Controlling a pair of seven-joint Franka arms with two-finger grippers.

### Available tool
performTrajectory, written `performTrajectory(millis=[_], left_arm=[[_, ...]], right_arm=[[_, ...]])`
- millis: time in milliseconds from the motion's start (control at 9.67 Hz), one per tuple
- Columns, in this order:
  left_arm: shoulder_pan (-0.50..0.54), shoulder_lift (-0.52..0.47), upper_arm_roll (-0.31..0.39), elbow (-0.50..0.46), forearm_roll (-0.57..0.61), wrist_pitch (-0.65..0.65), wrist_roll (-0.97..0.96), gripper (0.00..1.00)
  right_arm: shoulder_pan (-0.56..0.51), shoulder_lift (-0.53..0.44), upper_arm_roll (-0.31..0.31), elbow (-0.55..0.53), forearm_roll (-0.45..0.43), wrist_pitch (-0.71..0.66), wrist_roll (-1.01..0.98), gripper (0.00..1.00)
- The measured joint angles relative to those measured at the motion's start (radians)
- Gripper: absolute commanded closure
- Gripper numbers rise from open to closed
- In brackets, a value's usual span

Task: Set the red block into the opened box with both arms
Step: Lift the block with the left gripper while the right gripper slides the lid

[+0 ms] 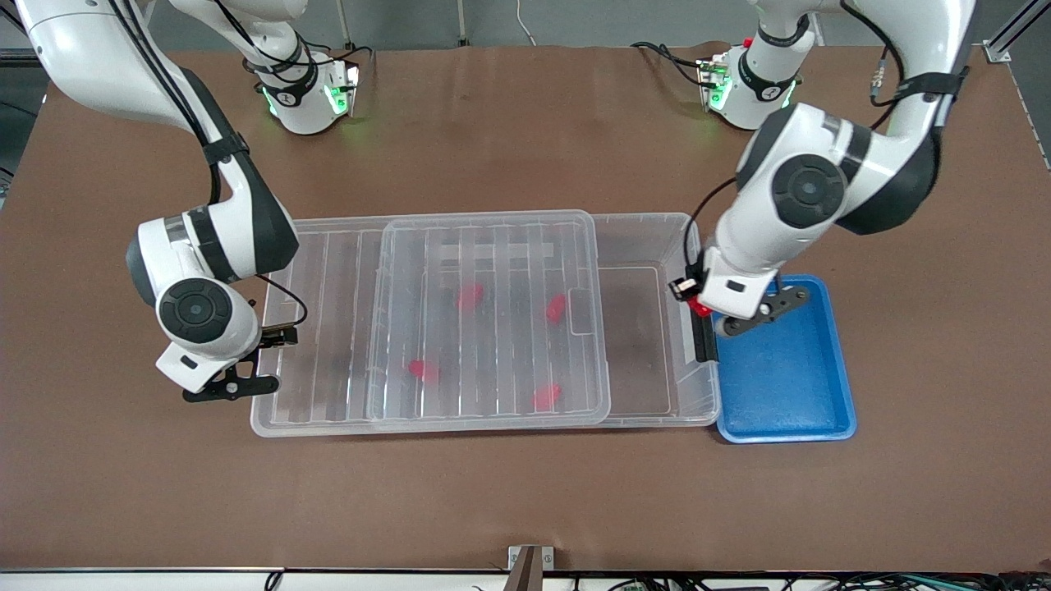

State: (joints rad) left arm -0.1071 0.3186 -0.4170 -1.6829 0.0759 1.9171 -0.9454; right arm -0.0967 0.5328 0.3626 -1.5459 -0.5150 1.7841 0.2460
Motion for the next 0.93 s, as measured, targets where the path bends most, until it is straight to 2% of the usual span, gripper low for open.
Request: performTrajectory(millis=[414,621,724,931], left_arm=[[-0.044,0.090,0.000,0.002,0.000,0.128,-0.083,0.99],[-0.070,0.145,0.000,-0.013,0.000,0.203,-0.104,0.98],[-0.082,0.163,0.000,-0.033,0.015,0.230,-0.112,0.98],[-0.089,0.197,-0.001,-0.055,0.081,0.243,-0.116,0.97]], right_arm=[[0.000,-0.011,-0.007,0.028,0.002,-0.011,-0.018,0.00],[0.001,-0.056,-0.004,0.127,0.120,-0.107,-0.014,0.00],[0.000,-0.101,-0.004,0.180,0.174,-0.159,-0.014,0.00],[-0.004,-0.219,-0.032,0.216,0.256,-0.209,-0.013,0.00]])
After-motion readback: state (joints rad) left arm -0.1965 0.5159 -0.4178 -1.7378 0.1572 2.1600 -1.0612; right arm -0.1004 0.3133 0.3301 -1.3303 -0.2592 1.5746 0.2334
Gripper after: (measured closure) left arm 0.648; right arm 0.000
